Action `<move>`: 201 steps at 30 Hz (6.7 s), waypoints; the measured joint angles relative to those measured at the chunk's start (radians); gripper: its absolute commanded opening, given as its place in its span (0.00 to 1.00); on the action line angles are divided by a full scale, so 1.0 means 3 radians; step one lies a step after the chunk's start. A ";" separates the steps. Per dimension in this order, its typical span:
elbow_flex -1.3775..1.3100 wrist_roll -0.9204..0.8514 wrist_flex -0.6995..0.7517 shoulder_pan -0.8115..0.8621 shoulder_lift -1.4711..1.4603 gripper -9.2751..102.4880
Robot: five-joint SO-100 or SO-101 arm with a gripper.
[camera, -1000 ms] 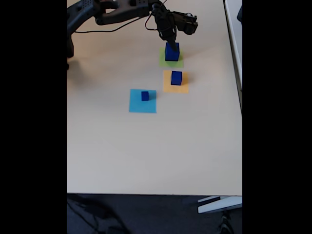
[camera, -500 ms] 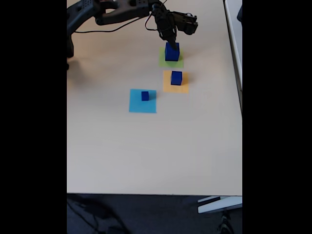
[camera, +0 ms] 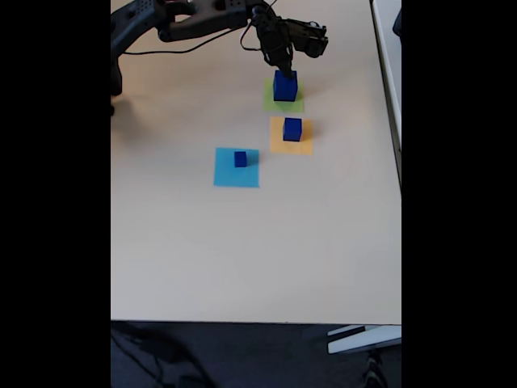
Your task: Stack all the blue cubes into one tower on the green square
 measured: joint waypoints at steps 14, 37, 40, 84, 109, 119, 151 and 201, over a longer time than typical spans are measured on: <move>0.0000 0.0000 -0.0026 0.0041 0.0000 0.14; 0.0169 -0.0046 -0.0179 0.0061 0.0000 0.09; 0.0169 -0.0097 -0.0179 0.0061 0.0000 0.09; 0.2015 -0.1340 -0.0527 0.1283 0.1457 0.10; 0.3733 -0.1611 -0.1544 0.1687 0.2066 0.09; 0.3871 -0.1631 -0.1575 0.1703 0.2096 0.09; 0.3932 -0.1882 -0.1728 0.1846 0.2096 0.09; 0.4050 -0.1892 -0.1882 0.1856 0.2096 0.12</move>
